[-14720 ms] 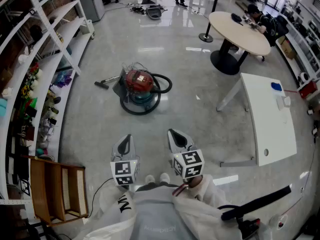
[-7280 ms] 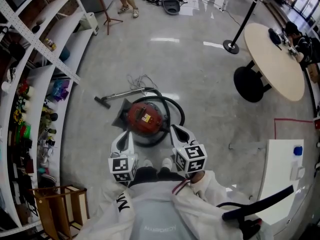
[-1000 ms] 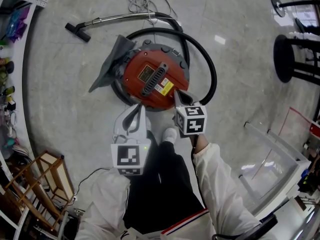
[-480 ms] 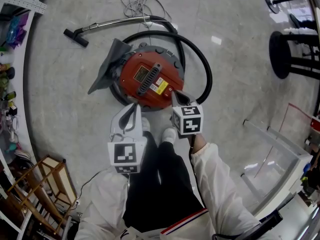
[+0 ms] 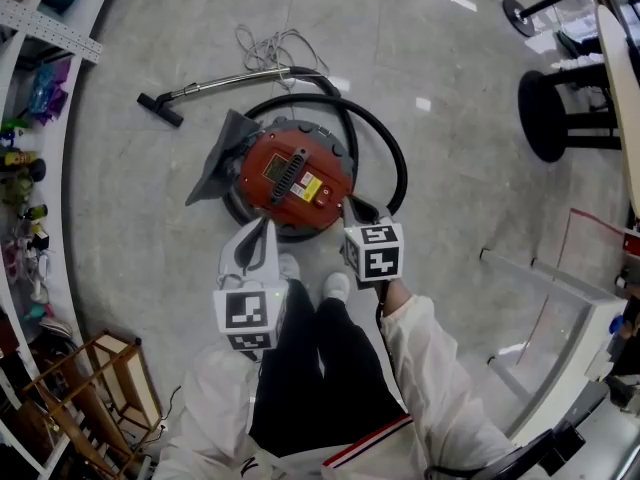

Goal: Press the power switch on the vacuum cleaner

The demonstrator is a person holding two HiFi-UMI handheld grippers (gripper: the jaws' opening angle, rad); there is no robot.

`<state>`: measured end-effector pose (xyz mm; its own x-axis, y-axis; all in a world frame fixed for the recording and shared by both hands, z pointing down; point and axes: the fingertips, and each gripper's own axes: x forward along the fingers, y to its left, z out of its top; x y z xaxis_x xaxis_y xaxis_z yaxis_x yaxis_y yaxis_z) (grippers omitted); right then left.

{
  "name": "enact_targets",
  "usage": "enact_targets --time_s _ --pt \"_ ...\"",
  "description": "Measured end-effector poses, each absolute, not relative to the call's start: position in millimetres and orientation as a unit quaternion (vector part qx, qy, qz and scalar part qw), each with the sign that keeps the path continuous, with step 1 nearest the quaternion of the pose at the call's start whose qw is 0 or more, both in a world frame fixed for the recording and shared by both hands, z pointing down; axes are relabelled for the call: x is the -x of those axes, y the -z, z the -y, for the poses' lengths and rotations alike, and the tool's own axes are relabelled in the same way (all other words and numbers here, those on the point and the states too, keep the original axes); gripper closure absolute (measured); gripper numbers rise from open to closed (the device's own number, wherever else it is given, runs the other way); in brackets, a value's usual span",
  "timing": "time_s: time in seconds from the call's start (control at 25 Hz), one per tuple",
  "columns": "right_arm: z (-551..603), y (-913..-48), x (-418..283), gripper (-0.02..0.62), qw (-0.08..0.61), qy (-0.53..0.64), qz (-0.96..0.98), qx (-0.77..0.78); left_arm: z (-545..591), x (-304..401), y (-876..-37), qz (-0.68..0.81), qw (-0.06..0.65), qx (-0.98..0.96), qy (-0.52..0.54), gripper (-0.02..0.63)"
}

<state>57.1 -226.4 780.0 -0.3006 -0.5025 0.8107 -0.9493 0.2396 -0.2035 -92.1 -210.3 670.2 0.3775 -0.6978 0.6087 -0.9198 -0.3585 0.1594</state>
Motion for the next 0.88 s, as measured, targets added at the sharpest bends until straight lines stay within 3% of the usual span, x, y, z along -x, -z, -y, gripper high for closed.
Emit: enact_targets --time_s 0.88 --pt "208.0 -620.1 -72.7 0.595 0.27 -0.317 0.753 -0.51 205.4 67.8 -542.3 0.513 0.195 -0.81 -0.21 0.606"
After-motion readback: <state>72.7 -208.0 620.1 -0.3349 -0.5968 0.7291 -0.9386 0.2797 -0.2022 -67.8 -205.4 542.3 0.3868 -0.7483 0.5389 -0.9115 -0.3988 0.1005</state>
